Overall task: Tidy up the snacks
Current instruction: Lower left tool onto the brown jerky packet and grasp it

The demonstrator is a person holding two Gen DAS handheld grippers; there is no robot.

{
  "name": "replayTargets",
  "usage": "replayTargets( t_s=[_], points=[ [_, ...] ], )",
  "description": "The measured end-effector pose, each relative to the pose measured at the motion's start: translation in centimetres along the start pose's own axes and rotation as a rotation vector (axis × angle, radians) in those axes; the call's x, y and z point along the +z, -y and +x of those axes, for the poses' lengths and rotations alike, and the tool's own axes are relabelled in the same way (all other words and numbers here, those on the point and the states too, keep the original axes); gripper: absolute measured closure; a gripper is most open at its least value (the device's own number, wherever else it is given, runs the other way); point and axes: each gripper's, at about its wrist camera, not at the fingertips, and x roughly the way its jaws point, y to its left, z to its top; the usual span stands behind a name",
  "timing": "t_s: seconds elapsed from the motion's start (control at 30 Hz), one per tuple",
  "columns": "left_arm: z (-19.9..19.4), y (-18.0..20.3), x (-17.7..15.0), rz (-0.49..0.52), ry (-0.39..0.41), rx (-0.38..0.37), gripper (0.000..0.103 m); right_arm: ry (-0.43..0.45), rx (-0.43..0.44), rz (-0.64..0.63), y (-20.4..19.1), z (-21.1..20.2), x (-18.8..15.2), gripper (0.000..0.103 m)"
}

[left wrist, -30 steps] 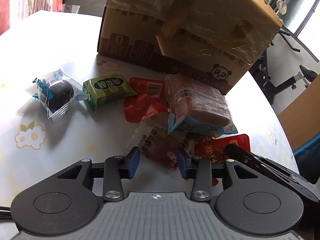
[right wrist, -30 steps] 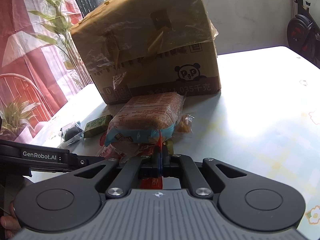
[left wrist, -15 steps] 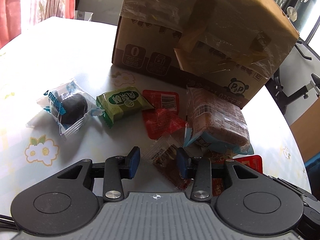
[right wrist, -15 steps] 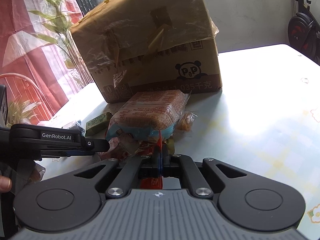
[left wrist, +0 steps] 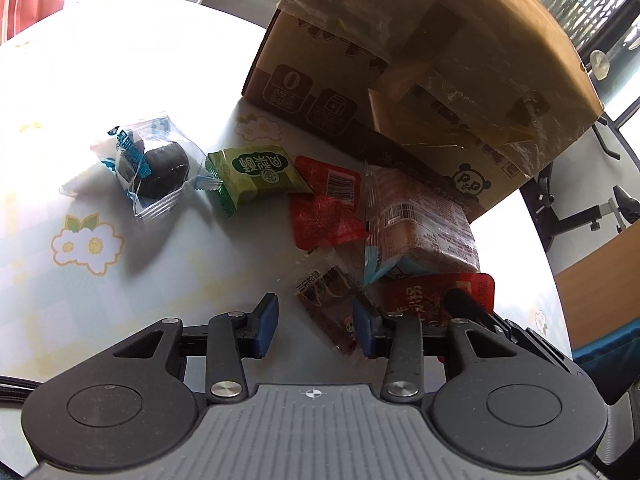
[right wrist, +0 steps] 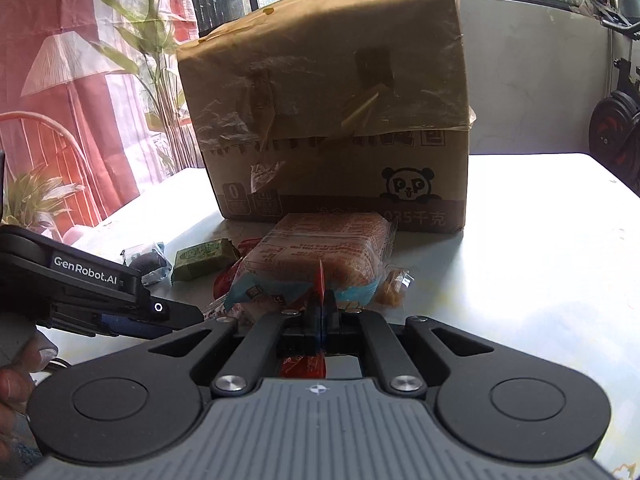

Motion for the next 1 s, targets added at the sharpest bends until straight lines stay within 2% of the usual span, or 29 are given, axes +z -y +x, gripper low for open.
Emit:
replayTargets(
  t_s=[0.17,0.23,0.4,0.57,0.63,0.7,0.73,0.8,0.83,0.93,1.0],
  points=[
    [-0.1,-0.6,-0.1,-0.018,0.020,0.005,0.062,-0.038,0.018,-0.128,-2.2,1.4,0.1,0.103],
    [-0.1,-1.0,0.0,-0.017,0.029,0.006,0.065,-0.065,0.031,-0.145,-2.8,1.9,0.0,0.103],
    [-0.1,-1.6,0.2,-0.011,0.047,0.008,0.077,-0.112,0.068,-0.169,-4.0,2.4,-0.4,0.103],
    [0.0,-1.4,0.5,-0.002,0.048,0.037,0.077,-0.087,0.018,-0.095,-2.4,0.9,-0.1,0.103],
    [0.1,-0.6,0.6,0.004,0.041,0.055,0.071,-0.077,-0.019,-0.042,-1.0,0.1,-0.1,0.103],
    [0.1,0.1,0.7,-0.006,0.029,0.074,0.046,-0.058,-0.041,0.014,0.4,-0.7,-0.1,0.103],
    [0.0,0.7,0.6,-0.017,0.021,0.102,0.041,-0.046,-0.053,0.037,1.0,-1.2,-0.1,0.103],
    [-0.4,1.7,0.3,0.000,0.022,0.100,0.042,-0.024,-0.071,0.060,1.8,-1.9,0.0,0.103],
    [-0.7,2.5,0.0,0.038,0.030,0.076,0.042,-0.011,-0.075,0.071,2.2,-2.2,0.1,0.103],
    [-1.2,4.6,-0.8,0.155,0.057,0.047,0.055,0.016,-0.073,0.100,3.0,-2.7,0.1,0.103],
    [-1.0,5.3,-0.9,0.180,0.067,0.025,0.070,0.024,-0.067,0.115,3.3,-2.7,0.0,0.103]
  ],
)
